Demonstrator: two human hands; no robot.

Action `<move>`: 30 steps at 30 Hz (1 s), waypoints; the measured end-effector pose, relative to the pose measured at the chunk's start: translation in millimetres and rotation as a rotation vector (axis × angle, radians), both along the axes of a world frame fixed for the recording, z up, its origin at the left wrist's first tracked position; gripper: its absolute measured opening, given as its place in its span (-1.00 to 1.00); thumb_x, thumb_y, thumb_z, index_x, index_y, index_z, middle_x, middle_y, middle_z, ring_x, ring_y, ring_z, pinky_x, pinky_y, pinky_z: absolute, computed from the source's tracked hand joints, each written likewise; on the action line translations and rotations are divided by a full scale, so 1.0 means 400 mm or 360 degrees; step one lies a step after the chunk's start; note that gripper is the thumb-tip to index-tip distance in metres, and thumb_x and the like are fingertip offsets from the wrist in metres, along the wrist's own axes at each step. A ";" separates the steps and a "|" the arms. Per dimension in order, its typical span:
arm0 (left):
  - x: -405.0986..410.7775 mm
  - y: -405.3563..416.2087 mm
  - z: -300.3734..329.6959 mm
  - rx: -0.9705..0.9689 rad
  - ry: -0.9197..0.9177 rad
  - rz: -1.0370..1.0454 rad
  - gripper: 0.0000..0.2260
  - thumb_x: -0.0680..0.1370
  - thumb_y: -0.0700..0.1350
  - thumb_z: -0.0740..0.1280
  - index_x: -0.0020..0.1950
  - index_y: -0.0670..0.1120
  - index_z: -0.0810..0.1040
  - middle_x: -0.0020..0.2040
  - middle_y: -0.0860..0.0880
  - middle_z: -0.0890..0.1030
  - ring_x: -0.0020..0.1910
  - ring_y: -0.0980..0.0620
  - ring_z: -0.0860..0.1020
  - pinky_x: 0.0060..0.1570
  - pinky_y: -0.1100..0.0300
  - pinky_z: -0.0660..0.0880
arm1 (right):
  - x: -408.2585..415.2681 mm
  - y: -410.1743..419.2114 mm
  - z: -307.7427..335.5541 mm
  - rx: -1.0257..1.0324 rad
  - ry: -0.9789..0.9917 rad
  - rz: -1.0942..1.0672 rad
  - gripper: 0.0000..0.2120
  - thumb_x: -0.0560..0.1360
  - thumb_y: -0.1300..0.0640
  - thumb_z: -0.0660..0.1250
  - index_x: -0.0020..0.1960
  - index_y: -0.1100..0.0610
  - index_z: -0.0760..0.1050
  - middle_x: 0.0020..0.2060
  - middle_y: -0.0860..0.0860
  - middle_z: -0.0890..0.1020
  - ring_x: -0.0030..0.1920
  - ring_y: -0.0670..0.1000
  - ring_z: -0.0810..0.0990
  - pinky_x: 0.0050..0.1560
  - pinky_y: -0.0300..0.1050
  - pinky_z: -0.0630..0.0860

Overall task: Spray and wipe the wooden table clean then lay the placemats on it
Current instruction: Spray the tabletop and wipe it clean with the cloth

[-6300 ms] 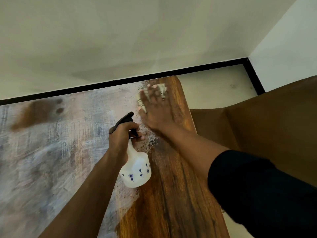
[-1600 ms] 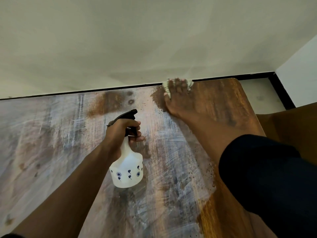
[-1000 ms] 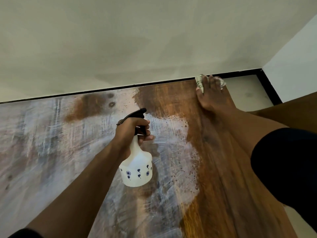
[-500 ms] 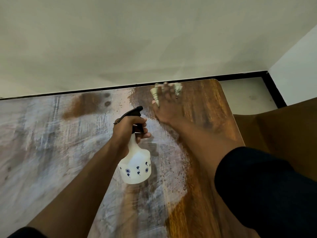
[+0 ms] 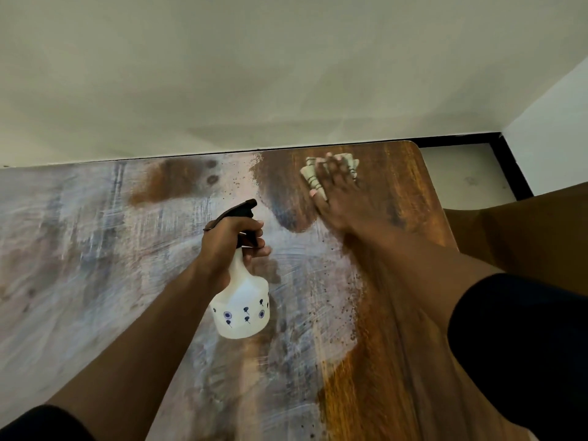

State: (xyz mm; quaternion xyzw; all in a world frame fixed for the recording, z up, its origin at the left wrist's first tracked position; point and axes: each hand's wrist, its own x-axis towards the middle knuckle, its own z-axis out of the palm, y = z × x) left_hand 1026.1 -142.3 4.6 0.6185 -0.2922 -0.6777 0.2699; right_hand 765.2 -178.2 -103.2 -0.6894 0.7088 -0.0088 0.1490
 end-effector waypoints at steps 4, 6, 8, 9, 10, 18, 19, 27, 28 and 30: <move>0.080 -0.009 -0.003 -0.0036 0.0057 0.0061 -0.75 0.55 -0.30 0.38 0.18 -0.10 0.67 -0.23 -0.13 0.56 -0.33 -0.14 0.65 -0.55 0.26 0.35 | 0.047 -0.013 0.011 0.0053 0.0043 -0.0243 -0.33 0.72 -0.24 -0.11 0.70 -0.03 -0.29 0.68 0.04 -0.28 0.67 0.09 -0.33 0.63 0.25 -0.21; 0.118 -0.014 -0.001 -0.0041 0.0093 0.0102 -0.69 0.55 -0.31 0.37 0.25 -0.07 0.67 -0.21 -0.14 0.54 -0.29 -0.15 0.62 -0.57 0.27 0.37 | 0.096 -0.022 0.013 0.0076 0.0006 -0.0356 -0.33 0.72 -0.23 -0.10 0.71 -0.02 -0.27 0.68 0.06 -0.27 0.67 0.13 -0.31 0.63 0.29 -0.20; 0.163 -0.019 0.008 -0.0045 0.0122 0.0150 -0.69 0.56 -0.31 0.36 0.26 -0.07 0.65 -0.19 -0.13 0.53 -0.22 -0.18 0.57 -0.57 0.28 0.38 | 0.171 -0.034 0.012 0.0063 0.0022 -0.0337 -0.32 0.71 -0.23 -0.09 0.70 -0.01 -0.27 0.69 0.08 -0.26 0.67 0.17 -0.30 0.62 0.35 -0.16; 0.187 -0.022 0.011 -0.0037 0.0118 0.0162 -0.76 0.57 -0.31 0.36 0.19 -0.09 0.66 -0.19 -0.13 0.53 -0.22 -0.17 0.56 -0.58 0.29 0.38 | 0.219 -0.037 0.011 0.0050 0.0033 -0.0279 -0.31 0.71 -0.24 -0.09 0.70 -0.01 -0.29 0.68 0.08 -0.27 0.67 0.18 -0.30 0.62 0.36 -0.17; 0.209 -0.027 0.014 -0.0027 0.0095 0.0168 -0.84 0.57 -0.30 0.36 0.09 -0.11 0.65 -0.19 -0.12 0.53 -0.23 -0.16 0.56 -0.58 0.29 0.37 | 0.275 -0.037 0.008 0.0033 0.0023 -0.0200 -0.31 0.71 -0.25 -0.10 0.69 -0.01 -0.31 0.68 0.08 -0.28 0.67 0.18 -0.31 0.61 0.36 -0.21; 0.365 -0.060 0.022 0.0041 -0.0089 0.0104 -0.88 0.55 -0.20 0.38 -0.19 -0.18 0.57 -0.35 -0.11 0.58 -0.38 -0.06 0.67 -0.58 0.31 0.29 | 0.639 0.035 -0.018 -0.0078 -0.0037 0.0609 -0.27 0.63 -0.27 -0.09 0.71 0.02 -0.04 0.70 0.10 -0.02 0.70 0.13 -0.09 0.63 0.28 -0.12; 0.376 -0.062 0.023 0.0037 -0.0090 0.0106 -0.88 0.55 -0.20 0.38 -0.19 -0.17 0.58 -0.35 -0.10 0.58 -0.39 -0.06 0.67 -0.56 0.31 0.29 | 0.635 0.031 -0.007 -0.0049 -0.0023 0.0606 -0.26 0.61 -0.28 -0.14 0.71 0.02 -0.06 0.71 0.09 -0.04 0.70 0.12 -0.11 0.63 0.27 -0.12; 0.412 -0.073 0.028 0.0013 0.0056 0.0115 -0.85 0.58 -0.28 0.35 0.06 -0.07 0.64 -0.27 -0.11 0.54 -0.32 -0.13 0.61 -0.59 0.28 0.33 | 0.379 -0.107 0.036 0.0170 -0.0002 -0.0201 -0.29 0.70 -0.31 -0.16 0.68 -0.02 -0.37 0.66 0.09 -0.33 0.65 0.18 -0.35 0.60 0.40 -0.21; 0.419 -0.076 0.026 -0.0003 0.0098 0.0119 -0.79 0.59 -0.30 0.34 0.11 -0.01 0.63 -0.26 -0.12 0.52 -0.28 -0.15 0.58 -0.60 0.28 0.34 | 0.340 -0.118 0.040 0.0196 -0.0026 -0.0314 -0.29 0.70 -0.30 -0.15 0.68 -0.01 -0.35 0.66 0.09 -0.32 0.65 0.18 -0.33 0.61 0.39 -0.19; 0.440 -0.081 0.017 -0.0024 0.0145 0.0128 -0.73 0.61 -0.30 0.32 0.15 0.06 0.61 -0.23 -0.13 0.50 -0.22 -0.17 0.55 -0.62 0.29 0.36 | 0.300 -0.132 0.036 0.0204 -0.0020 -0.0457 -0.29 0.70 -0.28 -0.14 0.70 0.00 -0.30 0.67 0.09 -0.29 0.66 0.18 -0.31 0.62 0.36 -0.17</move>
